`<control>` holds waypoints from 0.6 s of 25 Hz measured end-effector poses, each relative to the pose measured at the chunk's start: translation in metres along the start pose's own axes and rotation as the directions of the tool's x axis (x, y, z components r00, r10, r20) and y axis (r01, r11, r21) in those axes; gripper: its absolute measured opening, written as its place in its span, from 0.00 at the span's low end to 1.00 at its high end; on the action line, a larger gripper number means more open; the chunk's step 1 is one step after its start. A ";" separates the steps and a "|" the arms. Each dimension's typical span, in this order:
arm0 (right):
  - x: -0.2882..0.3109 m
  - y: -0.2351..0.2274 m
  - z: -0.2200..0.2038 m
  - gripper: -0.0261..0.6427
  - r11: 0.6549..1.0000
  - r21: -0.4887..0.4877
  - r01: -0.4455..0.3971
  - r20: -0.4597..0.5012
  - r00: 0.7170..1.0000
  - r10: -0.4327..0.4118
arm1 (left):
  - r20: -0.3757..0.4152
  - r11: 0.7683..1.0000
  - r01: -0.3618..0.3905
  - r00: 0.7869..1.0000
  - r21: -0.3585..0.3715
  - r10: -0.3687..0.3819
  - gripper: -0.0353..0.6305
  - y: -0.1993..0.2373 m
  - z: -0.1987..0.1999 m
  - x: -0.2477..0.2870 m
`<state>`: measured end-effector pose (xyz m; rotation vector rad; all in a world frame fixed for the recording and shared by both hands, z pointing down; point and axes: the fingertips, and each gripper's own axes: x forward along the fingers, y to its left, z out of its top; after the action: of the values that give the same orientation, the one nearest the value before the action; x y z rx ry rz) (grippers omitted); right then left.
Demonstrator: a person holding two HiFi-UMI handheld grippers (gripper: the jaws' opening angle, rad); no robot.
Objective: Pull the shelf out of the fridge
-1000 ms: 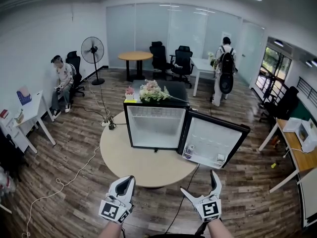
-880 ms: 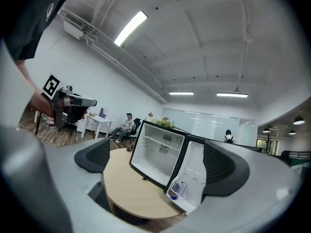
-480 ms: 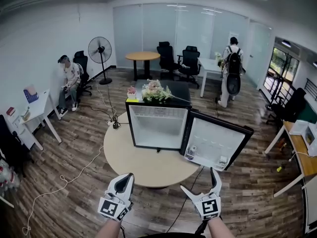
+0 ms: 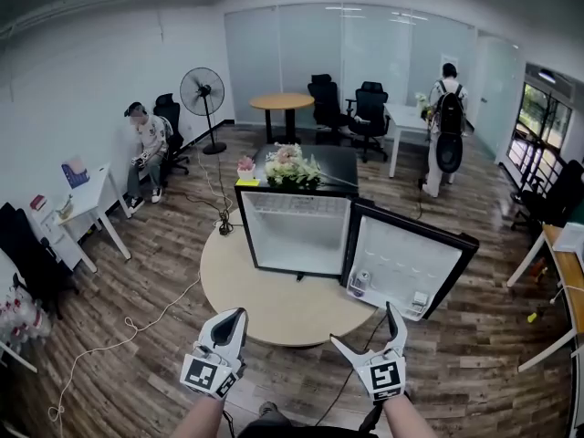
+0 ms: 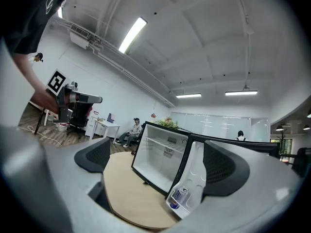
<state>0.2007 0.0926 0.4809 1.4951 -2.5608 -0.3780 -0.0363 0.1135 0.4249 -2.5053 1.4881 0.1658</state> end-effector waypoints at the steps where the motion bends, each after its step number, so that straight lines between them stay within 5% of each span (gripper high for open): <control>1: 0.003 -0.002 -0.001 0.93 1.000 0.002 -0.004 -0.001 1.000 0.004 | -0.006 1.000 -0.002 1.000 0.003 0.002 0.05 0.000 -0.001 0.002; 15: 0.098 -0.020 -0.006 0.93 0.999 -0.041 -0.015 -0.019 1.000 0.015 | 0.011 0.999 0.039 0.999 -0.010 -0.039 0.05 0.058 -0.031 0.079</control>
<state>0.1710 -0.0028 0.4808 1.4579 -2.5326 -0.4098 -0.0494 0.0117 0.4306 -2.5351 1.4372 0.1807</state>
